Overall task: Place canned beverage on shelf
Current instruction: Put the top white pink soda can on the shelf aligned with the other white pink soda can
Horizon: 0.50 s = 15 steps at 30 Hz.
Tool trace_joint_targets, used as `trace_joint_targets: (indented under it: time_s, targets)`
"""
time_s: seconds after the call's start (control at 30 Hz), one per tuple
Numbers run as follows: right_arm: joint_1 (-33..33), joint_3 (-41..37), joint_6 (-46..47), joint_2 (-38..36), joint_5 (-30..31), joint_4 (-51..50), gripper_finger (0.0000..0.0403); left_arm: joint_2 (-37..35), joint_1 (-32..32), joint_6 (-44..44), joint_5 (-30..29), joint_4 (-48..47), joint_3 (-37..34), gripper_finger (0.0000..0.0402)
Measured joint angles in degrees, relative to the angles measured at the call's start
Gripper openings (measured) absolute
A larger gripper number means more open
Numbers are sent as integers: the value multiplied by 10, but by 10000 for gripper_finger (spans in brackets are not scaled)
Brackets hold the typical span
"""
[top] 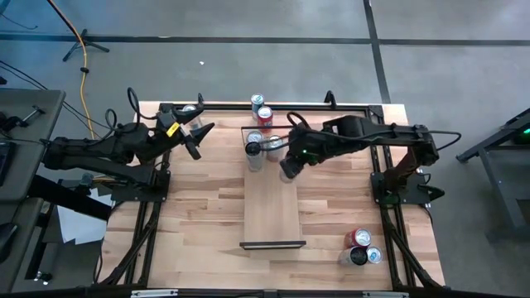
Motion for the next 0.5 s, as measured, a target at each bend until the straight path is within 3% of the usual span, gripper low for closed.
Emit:
trace_joint_targets:
  time_s: [0.2, 0.33, 0.5]
  targets:
    - [14, 0, 159, 43, 72, -27, 244, 0, 0, 24, 0, -2, 0, 235]
    - [13, -1, 197, 94, 72, -36, 244, 0, 0, 44, 1, -2, 0, 235]
    - [11, -1, 212, 130, 94, 21, 244, 0, 0, 59, 2, -3, 0, 235]
